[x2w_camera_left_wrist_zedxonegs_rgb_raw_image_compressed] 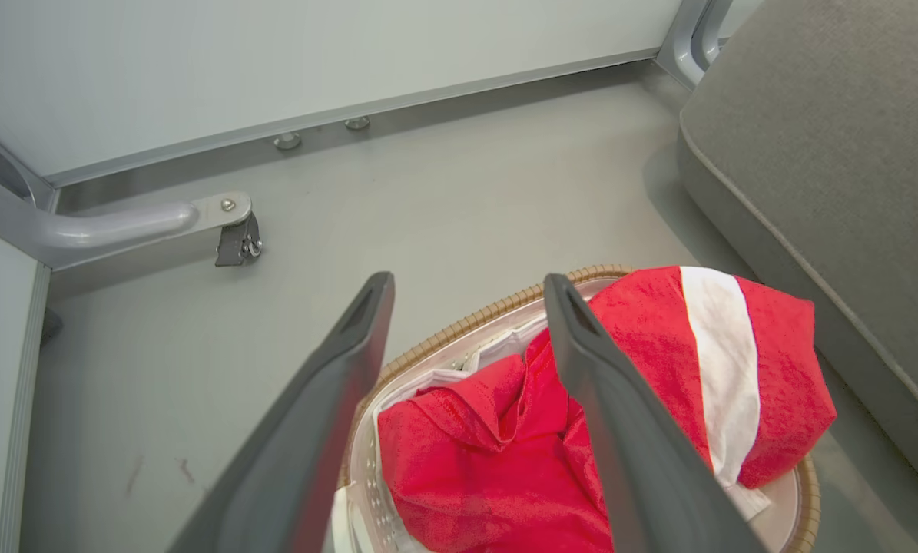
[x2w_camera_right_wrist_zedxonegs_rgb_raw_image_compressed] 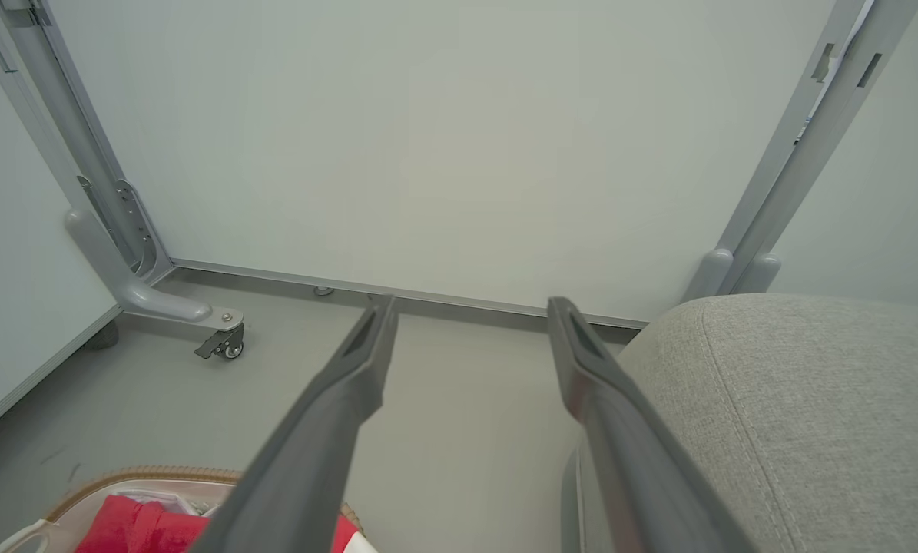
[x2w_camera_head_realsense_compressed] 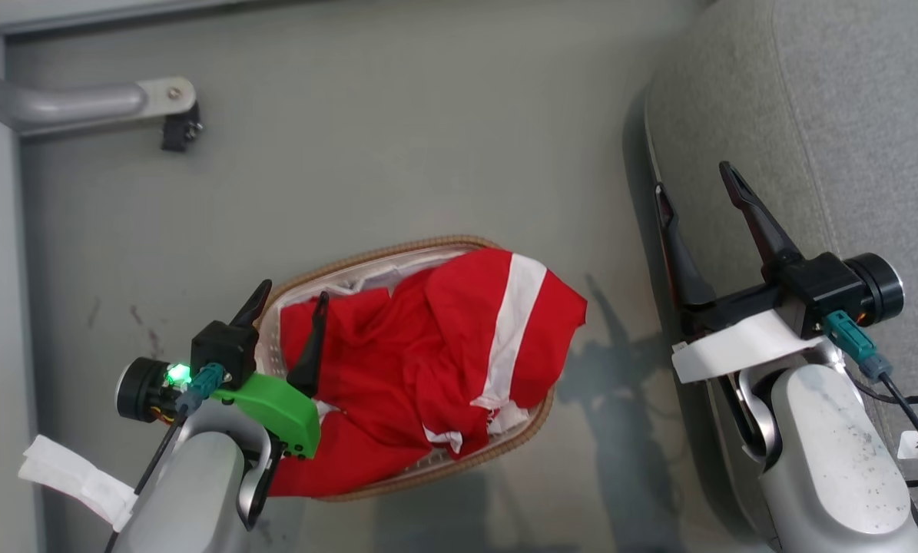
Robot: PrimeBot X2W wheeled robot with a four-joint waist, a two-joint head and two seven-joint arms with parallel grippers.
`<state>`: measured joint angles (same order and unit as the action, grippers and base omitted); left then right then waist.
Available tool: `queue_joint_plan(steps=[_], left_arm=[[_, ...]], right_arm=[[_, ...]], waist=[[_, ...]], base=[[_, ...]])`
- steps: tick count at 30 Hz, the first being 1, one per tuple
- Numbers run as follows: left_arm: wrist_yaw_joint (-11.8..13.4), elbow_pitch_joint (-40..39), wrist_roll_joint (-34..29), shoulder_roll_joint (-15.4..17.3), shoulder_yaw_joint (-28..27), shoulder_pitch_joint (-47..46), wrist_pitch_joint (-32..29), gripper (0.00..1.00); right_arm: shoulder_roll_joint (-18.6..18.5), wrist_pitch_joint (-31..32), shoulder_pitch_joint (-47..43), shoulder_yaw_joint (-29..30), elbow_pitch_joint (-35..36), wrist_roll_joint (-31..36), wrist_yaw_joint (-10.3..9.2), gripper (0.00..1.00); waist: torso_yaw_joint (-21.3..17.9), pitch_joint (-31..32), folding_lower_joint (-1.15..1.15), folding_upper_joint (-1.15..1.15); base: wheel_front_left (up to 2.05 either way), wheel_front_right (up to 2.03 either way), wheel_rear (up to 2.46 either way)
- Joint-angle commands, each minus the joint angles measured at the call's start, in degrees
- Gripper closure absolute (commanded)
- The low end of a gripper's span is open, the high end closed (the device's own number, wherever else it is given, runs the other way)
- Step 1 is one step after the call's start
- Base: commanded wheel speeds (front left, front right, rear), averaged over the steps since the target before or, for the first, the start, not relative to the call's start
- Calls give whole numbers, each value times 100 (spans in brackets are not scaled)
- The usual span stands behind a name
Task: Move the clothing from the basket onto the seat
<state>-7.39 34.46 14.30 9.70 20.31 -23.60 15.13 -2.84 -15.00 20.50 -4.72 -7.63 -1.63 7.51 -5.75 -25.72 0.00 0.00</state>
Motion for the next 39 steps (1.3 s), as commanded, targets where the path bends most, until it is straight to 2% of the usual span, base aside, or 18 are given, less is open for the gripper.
queue_joint_plan(steps=[1,21,27,39], left_arm=[[-14,97,107,87,47,-163,4,0],[-15,1211,523,716,1727,-1114,5,0],[-15,1854,551,832,2235,-1507,4,0],[-15,3059,538,858,3204,-2138,-97,0]], right_arm=[[-14,-28,92,-28,61,-64,-4,0],[-14,-28,470,-116,465,-217,-4,0],[-15,-28,444,-173,500,-383,-4,0],[-14,-28,497,-316,534,-671,-4,0]], waist=[[-359,-714,0,0],[-869,-2098,0,0],[-1032,-2371,0,0],[-1234,-2712,0,0]], base=[[0,0,0],[0,0,0],[0,0,0],[0,0,0]])
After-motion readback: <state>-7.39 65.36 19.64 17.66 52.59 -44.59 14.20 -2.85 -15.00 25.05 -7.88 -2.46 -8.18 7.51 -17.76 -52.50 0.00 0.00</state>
